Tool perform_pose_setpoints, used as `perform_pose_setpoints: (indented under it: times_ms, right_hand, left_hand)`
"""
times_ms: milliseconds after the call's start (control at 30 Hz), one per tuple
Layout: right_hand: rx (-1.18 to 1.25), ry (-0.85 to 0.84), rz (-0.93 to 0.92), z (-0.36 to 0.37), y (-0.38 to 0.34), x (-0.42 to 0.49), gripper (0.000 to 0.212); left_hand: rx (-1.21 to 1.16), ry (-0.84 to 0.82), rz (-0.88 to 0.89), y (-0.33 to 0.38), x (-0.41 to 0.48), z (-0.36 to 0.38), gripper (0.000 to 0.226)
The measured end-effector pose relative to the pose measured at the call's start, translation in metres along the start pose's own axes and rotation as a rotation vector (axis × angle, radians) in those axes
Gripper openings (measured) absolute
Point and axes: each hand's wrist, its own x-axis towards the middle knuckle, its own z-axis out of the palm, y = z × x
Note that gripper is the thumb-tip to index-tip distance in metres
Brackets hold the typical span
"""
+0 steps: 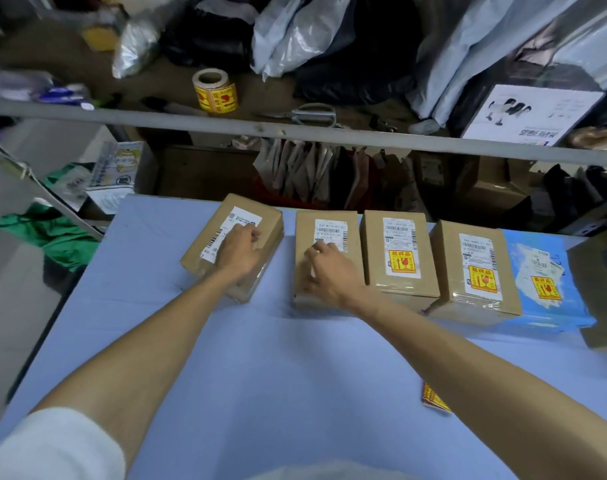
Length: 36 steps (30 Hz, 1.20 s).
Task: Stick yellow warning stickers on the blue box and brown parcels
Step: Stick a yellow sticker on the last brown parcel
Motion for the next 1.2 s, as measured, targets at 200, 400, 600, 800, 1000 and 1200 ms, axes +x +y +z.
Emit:
perform_pose_setpoints:
  times_ms: [200, 400, 600, 800, 1000, 1200]
  right_hand:
    - [0.191, -0.092, -0.009, 0.022, -0.054, 0.040, 0.045]
    - [0.523, -0.203, 0.225, 0.044, -0.082, 0.065, 0.070]
    - [0.725, -0.108, 0.392, 0.051, -0.088, 0.061, 0.071]
    - [0.742, -0.041, 0.333, 0.056, -0.092, 0.023, 0.084]
    - [0.822, -0.111, 0.260, 0.067, -0.096, -0.034, 0.095]
    - [0.788, -0.154, 0.221, 0.079, -0.084, -0.091, 0.095]
  left_hand:
    - [0.157, 0.005, -0.175, -0.054, 0.013, -0.023, 0.072]
    - [0.052, -0.113, -0.265, -0.080, 0.025, -0.028, 0.093]
    - [-0.347, -0.211, -0.241, -0.092, 0.003, -0.022, 0.078]
    - [-0.514, -0.144, -0.277, -0.098, -0.060, -0.026, 0.087]
    - [-0.523, -0.115, -0.356, -0.104, -0.137, -0.025, 0.093]
    - [-0.559, -0.112, -0.403, -0.093, -0.203, -0.007, 0.096]
